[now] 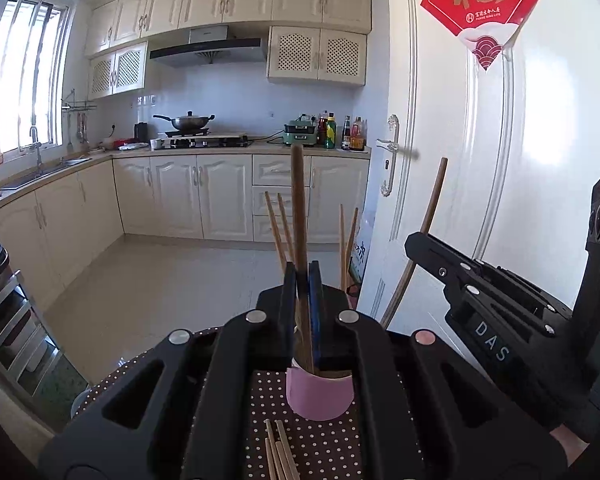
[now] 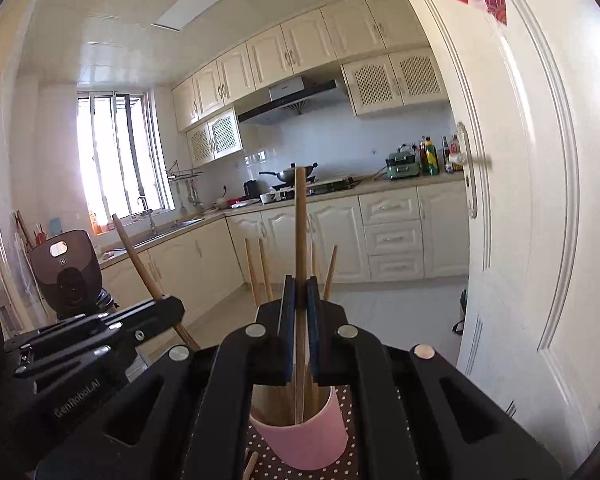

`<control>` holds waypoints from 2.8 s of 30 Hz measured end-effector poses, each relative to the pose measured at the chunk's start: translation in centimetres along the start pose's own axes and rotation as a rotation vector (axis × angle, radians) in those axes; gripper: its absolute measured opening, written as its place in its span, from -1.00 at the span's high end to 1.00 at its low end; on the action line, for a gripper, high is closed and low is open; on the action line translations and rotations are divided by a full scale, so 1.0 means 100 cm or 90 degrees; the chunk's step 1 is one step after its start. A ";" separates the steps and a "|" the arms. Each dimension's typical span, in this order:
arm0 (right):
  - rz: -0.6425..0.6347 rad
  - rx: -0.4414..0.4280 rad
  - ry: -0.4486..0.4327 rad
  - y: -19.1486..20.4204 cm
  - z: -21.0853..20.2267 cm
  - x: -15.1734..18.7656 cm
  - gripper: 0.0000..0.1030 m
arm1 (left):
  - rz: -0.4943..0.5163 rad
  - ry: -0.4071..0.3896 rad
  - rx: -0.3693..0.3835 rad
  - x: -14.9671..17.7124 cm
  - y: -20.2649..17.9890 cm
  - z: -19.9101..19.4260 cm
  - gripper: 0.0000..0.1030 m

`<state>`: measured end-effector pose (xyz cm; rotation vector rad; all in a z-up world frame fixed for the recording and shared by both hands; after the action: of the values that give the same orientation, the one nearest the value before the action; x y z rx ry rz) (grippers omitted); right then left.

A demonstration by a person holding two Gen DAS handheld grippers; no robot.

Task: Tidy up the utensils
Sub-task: 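Lift both held chopsticks and carry them over the pink cup, then drop the chopsticks into the pink cup and open both tools, then move both tools back down to the remaining chopsticks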

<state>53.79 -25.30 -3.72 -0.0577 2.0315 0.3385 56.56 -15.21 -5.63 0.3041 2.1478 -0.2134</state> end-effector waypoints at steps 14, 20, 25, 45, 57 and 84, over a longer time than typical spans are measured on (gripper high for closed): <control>0.014 -0.025 0.036 0.001 0.004 0.017 0.85 | 0.016 0.019 -0.012 0.006 -0.001 -0.005 0.84; 0.020 -0.038 0.058 0.003 -0.001 0.022 0.81 | 0.011 0.035 -0.015 0.011 0.001 -0.009 0.62; 0.022 -0.050 0.062 0.008 -0.016 0.020 0.60 | 0.016 0.000 -0.059 0.013 0.008 -0.031 -0.11; -0.091 -0.083 0.050 0.092 -0.103 0.046 0.49 | 0.007 -0.168 -0.174 0.052 0.041 -0.184 -0.36; -0.104 -0.028 0.182 0.093 -0.065 0.085 0.34 | -0.006 0.060 -0.086 0.103 0.050 -0.138 -0.42; -0.067 0.068 0.429 0.032 0.028 0.175 0.23 | -0.053 0.482 -0.012 0.198 0.041 0.064 -0.01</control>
<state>47.43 -19.66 -19.55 -0.2388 2.6963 0.1495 52.08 -10.32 -25.73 0.3152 2.9131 -0.1343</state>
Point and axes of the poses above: each gripper's, at about its wrist camera, not at the fingertips, and z roughly the way its jaws point, y to its left, x to its underside, the point moved 8 cm from there along z, roughly the way its jaws point, and after that the axes turned 14 degrees about y, right-handed, at the moved point
